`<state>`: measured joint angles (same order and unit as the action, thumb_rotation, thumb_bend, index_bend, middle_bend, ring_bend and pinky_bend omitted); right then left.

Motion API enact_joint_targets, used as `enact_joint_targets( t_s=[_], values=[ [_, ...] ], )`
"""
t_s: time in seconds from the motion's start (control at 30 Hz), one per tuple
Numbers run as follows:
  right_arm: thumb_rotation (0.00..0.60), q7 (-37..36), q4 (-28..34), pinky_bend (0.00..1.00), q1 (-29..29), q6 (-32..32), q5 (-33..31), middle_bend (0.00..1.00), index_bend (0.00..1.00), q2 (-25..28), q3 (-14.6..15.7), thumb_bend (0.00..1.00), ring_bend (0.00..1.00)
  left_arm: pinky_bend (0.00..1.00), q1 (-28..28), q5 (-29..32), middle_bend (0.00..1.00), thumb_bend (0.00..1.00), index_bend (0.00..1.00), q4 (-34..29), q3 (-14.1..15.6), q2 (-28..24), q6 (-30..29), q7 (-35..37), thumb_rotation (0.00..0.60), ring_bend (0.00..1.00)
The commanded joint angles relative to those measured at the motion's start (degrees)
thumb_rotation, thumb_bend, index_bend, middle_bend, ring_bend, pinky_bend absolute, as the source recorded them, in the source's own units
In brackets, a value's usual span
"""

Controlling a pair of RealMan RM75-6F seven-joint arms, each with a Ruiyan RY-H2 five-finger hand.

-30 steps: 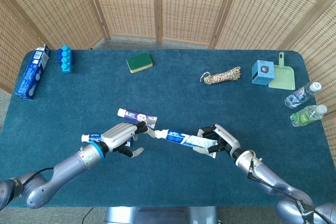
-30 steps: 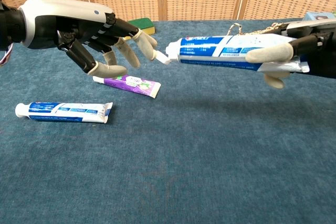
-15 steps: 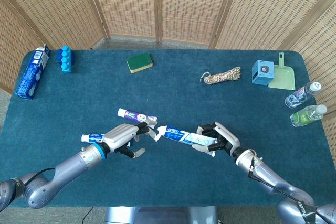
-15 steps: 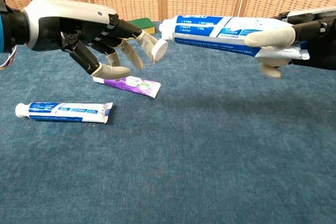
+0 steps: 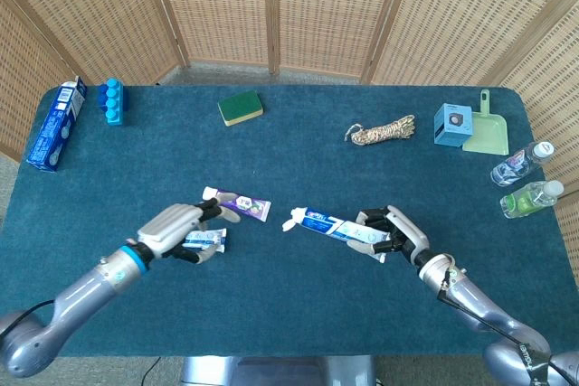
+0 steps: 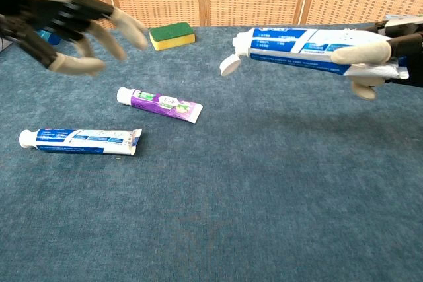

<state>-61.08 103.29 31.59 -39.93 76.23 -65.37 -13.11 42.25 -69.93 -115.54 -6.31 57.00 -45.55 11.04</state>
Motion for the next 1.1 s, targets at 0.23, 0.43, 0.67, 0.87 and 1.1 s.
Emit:
enact_joint_targets(
  t_s=[0.23,0.43,0.67,0.87,1.1],
  values=[
    [0.600,4.6,-3.1,0.70,-1.3,-1.7,-1.0,0.81,0.94,-0.7,2.2,0.54,0.80,0.39,-9.9,-6.4,0.09,0.41,0.23,-1.5,3.7,-8.7,-10.2,3.2,0.600,0.23],
    [0.600,11.0,-6.2,0.67,-1.5,-2.5,-3.0,0.81,0.94,-2.2,3.5,0.53,0.79,0.38,-16.0,-9.0,0.09,0.41,0.23,0.3,5.1,-12.9,-16.5,9.3,0.600,0.23],
    [0.600,17.5,-9.1,0.66,-1.3,-3.5,-5.7,0.81,0.93,-5.2,4.0,0.53,0.78,0.38,-19.3,-10.6,0.09,0.41,0.23,1.8,5.4,-15.7,-19.4,13.8,0.600,0.23],
    [0.600,23.6,-13.9,0.63,-1.0,-4.4,-7.4,0.81,0.93,-8.6,4.5,0.52,0.78,0.38,-20.9,-11.3,0.09,0.41,0.23,2.4,5.2,-16.6,-20.3,15.4,0.600,0.23],
    [0.600,27.8,-19.3,0.47,-1.9,-6.1,-7.8,0.75,0.90,-11.2,5.1,0.51,0.68,0.38,-21.5,-11.1,0.09,0.41,0.23,3.0,4.6,-16.3,-20.3,15.7,0.600,0.23]
  ],
)
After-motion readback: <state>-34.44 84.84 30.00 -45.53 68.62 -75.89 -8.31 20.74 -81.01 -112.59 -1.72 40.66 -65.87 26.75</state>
